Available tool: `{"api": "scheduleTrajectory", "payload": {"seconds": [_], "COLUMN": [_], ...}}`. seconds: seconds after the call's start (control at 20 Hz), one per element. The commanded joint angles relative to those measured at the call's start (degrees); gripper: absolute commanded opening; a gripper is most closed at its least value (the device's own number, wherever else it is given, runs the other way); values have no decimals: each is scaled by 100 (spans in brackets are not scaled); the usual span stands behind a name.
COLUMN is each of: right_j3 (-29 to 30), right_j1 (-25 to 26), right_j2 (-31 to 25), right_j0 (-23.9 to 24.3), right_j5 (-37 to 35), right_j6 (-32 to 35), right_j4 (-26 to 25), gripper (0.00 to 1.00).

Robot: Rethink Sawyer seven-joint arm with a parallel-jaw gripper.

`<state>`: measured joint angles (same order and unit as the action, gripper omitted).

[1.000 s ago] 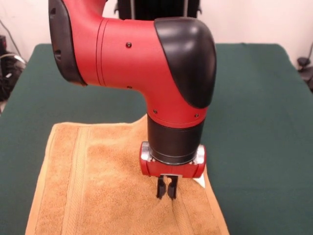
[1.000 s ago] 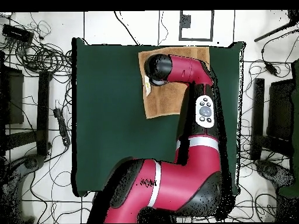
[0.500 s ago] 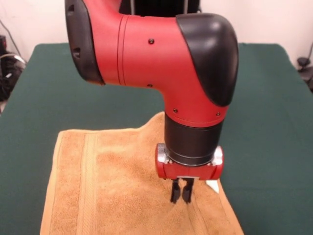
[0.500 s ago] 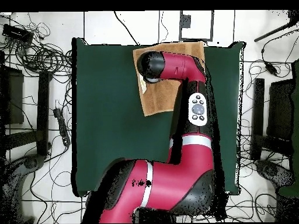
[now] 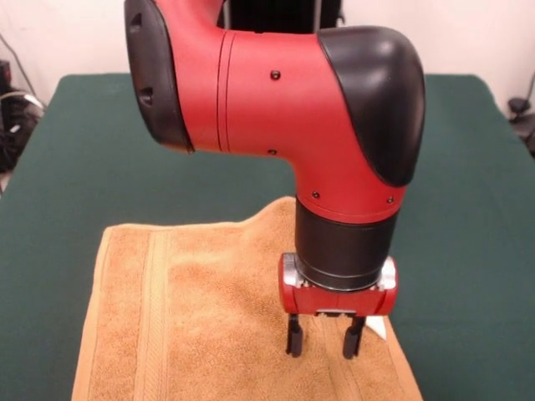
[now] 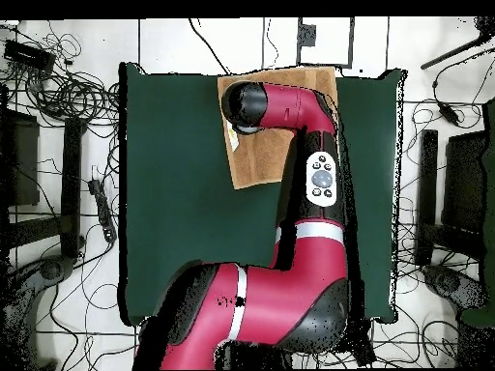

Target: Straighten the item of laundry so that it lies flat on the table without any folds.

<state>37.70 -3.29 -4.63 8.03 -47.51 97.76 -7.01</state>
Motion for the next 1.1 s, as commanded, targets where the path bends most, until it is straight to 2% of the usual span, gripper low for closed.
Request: {"api": "scheduleTrajectory", "payload": {"seconds": [0.05, 0.25, 0.4, 0.6, 1.1], "right_j3": [177, 123, 726, 1284, 2116], "right_j1": [14, -15, -241, -633, -1476], "right_j2": [-524, -395, -215, 99, 596], "right_j0": [-274, -302, -352, -495, -716], "right_j5": [-325, -199, -56, -434, -659], "right_j6": [265, 282, 816, 1340, 1670], "right_j4": [182, 64, 127, 225, 331], "gripper": [100, 100, 100, 100, 100]}}
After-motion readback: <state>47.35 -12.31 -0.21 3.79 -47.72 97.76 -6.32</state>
